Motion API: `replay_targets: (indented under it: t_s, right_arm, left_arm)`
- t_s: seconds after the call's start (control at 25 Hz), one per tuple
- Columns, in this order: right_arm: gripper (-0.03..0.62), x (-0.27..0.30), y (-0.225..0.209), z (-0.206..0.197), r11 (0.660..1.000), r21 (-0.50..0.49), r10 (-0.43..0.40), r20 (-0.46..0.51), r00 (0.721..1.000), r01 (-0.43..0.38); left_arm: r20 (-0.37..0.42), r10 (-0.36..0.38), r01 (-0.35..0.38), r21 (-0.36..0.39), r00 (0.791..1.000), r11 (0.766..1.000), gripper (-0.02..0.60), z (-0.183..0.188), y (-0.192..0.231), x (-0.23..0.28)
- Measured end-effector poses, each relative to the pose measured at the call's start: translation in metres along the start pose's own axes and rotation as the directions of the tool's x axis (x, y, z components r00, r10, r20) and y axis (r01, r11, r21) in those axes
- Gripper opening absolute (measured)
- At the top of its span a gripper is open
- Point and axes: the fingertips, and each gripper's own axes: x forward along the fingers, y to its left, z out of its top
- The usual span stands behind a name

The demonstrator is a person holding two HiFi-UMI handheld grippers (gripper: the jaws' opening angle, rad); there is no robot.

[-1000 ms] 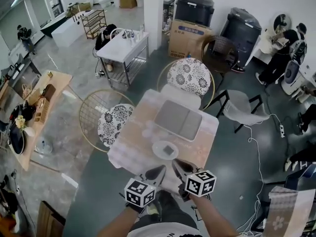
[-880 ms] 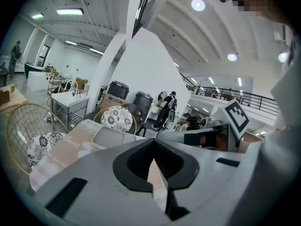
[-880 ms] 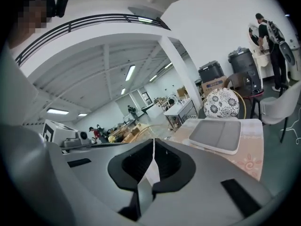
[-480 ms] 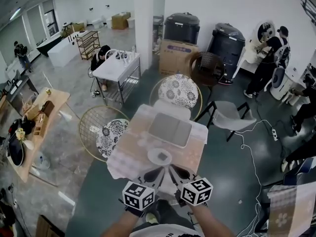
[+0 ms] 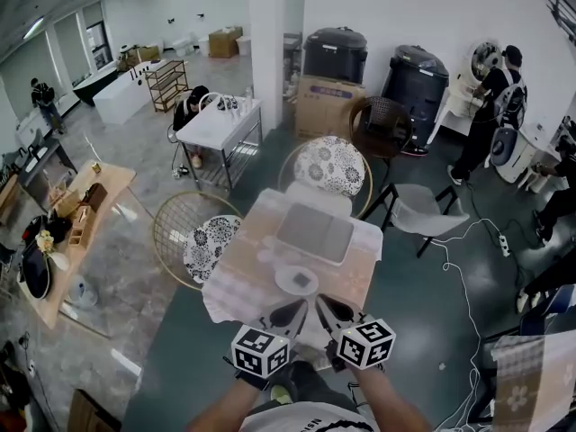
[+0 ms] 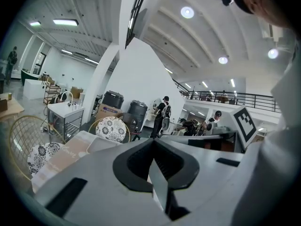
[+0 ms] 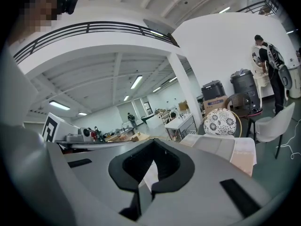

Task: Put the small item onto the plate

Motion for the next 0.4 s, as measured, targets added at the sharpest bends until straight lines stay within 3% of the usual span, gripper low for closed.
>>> replay_targets:
  t_s: [0.4]
  right_arm:
    - [0.012, -0.001, -0.009, -0.006, 0.999, 0.029, -0.014, -0.008, 1.0, 0.014]
  left_arm:
    - [-0.025, 0.009, -0.009, 0.011, 1.0, 1.0, 0.005, -0.013, 0.003, 0.004]
